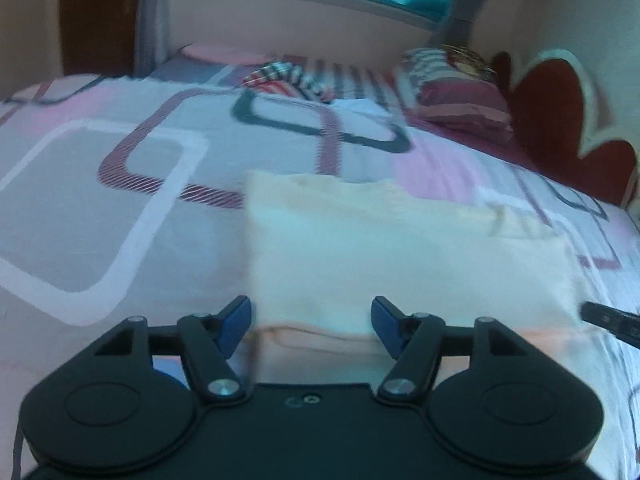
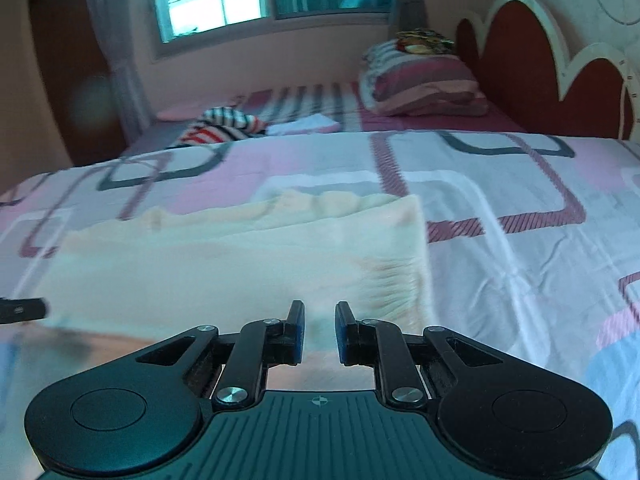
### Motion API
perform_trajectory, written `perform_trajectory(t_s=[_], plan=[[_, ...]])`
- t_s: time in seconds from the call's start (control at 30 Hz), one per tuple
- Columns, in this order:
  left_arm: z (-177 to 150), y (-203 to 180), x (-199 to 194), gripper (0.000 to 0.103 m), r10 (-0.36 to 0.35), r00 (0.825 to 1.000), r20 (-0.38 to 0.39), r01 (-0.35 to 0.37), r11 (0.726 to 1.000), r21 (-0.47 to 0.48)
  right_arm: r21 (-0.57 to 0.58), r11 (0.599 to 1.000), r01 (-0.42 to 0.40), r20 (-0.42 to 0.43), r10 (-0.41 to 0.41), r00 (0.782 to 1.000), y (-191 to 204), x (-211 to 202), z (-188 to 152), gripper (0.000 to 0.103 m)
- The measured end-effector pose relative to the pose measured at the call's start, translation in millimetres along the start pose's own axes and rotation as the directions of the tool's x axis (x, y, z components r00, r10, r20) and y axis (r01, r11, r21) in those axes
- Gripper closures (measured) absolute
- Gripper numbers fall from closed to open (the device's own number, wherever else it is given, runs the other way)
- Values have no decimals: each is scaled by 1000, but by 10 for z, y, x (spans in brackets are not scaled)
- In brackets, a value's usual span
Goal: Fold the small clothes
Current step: 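Fold the hem up toward the collar with both tools and release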
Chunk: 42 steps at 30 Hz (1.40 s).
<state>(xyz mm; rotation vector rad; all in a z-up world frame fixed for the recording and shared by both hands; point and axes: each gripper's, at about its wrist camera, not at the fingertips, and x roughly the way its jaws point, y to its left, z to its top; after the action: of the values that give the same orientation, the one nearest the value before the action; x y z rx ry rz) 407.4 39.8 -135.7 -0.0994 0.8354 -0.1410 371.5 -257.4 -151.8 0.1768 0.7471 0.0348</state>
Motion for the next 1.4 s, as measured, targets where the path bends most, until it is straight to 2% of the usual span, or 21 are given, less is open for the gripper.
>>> perform_trajectory(t_s=[0.13, 0.23, 0.27, 0.33, 0.37, 0.53, 0.63, 0.87, 1.03, 1.17, 1.3, 1.4], plan=[[-104, -302, -110, 37, -61, 998, -22, 62, 997, 47, -34, 998, -52, -24, 51, 998, 188, -138, -102, 87], [-211, -491, -97, 36, -77, 996, -41, 80, 993, 81, -54, 995, -84, -45, 82, 996, 310, -197, -214, 84], [-250, -540, -73, 36, -76, 996, -53, 80, 993, 89, -59, 994, -92, -57, 89, 994, 346, -197, -261, 81], [-335, -606, -16, 36, -70, 995, -76, 78, 992, 97, -69, 992, -103, -81, 98, 992, 403, -179, -350, 62], [-381, -620, -2, 36, -59, 995, -84, 67, 993, 101, -76, 992, -101, -86, 94, 992, 433, -181, -407, 60], [-527, -617, 41, 35, -11, 997, -82, 23, 989, 147, -137, 988, -74, -121, 57, 991, 405, -129, -594, 60], [-573, -604, -5, 35, 4, 997, -79, 9, 987, 162, -161, 986, -37, -104, 20, 994, 288, -196, -653, 60], [-651, -581, -167, 35, 42, 995, -86, -30, 990, 135, -120, 993, 4, -120, -19, 993, -75, -405, -745, 60], [-766, -694, -456, 35, 6, 997, -81, 4, 991, 134, -117, 990, -79, -100, 67, 993, 27, -691, -798, 60], [-990, -829, -603, 34, -21, 993, -113, 37, 989, 145, -161, 973, -168, -122, 150, 981, 268, -824, -927, 60], [-1217, -891, -627, 33, 14, 991, -130, 9, 985, 172, -215, 951, -223, -170, 188, 967, 438, -839, -1117, 60], [-1296, -870, -694, 33, 34, 992, -122, -11, 984, 180, -239, 947, -215, -183, 174, 968, 416, -854, -1224, 60]])
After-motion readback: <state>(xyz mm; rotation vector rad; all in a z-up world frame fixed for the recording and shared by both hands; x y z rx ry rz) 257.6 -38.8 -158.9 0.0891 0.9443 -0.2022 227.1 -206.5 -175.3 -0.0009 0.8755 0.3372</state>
